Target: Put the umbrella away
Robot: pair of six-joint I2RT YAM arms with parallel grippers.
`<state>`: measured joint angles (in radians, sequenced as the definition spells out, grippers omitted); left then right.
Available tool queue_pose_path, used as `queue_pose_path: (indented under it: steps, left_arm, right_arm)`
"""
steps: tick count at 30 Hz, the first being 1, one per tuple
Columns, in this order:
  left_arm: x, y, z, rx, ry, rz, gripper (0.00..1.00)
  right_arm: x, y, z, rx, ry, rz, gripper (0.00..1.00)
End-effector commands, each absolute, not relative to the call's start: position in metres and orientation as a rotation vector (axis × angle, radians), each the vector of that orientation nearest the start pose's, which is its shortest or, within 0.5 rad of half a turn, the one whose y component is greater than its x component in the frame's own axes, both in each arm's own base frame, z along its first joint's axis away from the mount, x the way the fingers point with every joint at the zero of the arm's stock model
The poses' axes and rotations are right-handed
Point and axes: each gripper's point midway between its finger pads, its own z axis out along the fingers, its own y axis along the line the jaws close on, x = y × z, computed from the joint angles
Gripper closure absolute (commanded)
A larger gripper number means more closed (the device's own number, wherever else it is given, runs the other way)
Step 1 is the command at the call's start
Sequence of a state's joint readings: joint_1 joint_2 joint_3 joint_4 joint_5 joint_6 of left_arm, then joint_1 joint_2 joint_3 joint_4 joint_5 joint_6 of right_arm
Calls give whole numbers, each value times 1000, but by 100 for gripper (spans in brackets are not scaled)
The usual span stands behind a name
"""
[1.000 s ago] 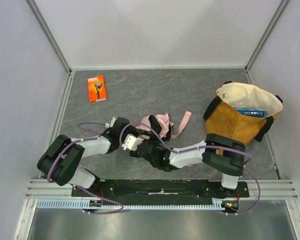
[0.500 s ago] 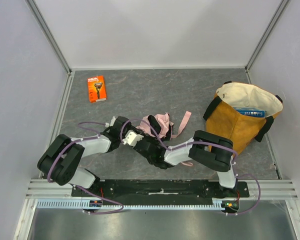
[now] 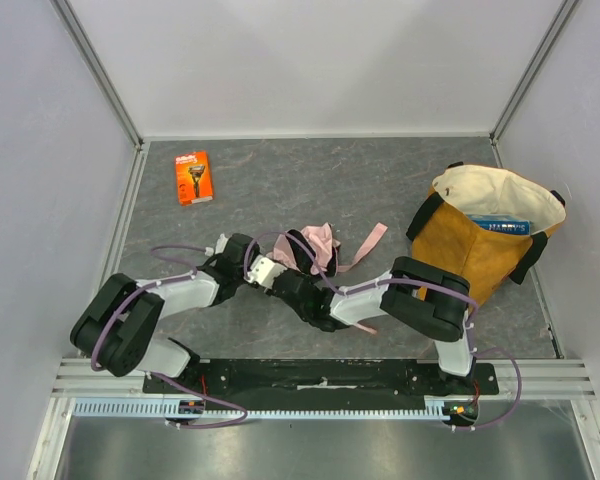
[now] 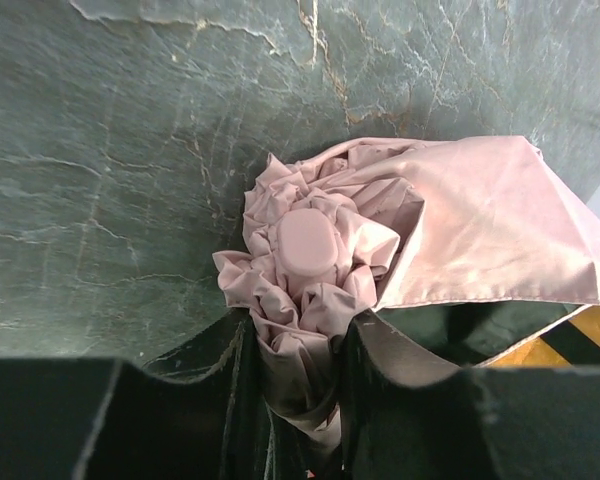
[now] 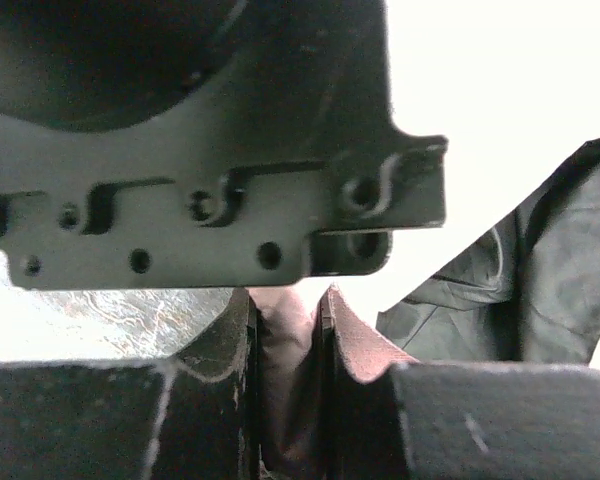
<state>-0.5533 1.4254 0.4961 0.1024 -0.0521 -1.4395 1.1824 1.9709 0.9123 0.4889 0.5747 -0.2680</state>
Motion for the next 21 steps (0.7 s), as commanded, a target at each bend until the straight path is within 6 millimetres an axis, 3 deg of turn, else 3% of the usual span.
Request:
queue_pose_path:
  steps: [1, 4, 9, 17, 21]
  left_arm:
    - [208, -171, -25, -1143, 2564, -537, 88]
    - [221, -166, -19, -1124, 2498, -586, 42]
    - [245, -158, 4, -1051, 2340, -762, 11]
    - [267, -136, 42, -953, 2077, -929, 8]
    - [269, -135, 50, -901, 2039, -940, 7]
  right_arm:
    - [234, 304, -97, -1263, 2166, -26, 100]
    - [229, 305, -102, -1279, 2198, 38, 100]
    - [225, 307, -112, -1290, 2251, 108, 100]
    - [213, 309, -123, -1266, 2371, 306, 100]
    - [192, 314, -130, -1238, 2512, 545, 100]
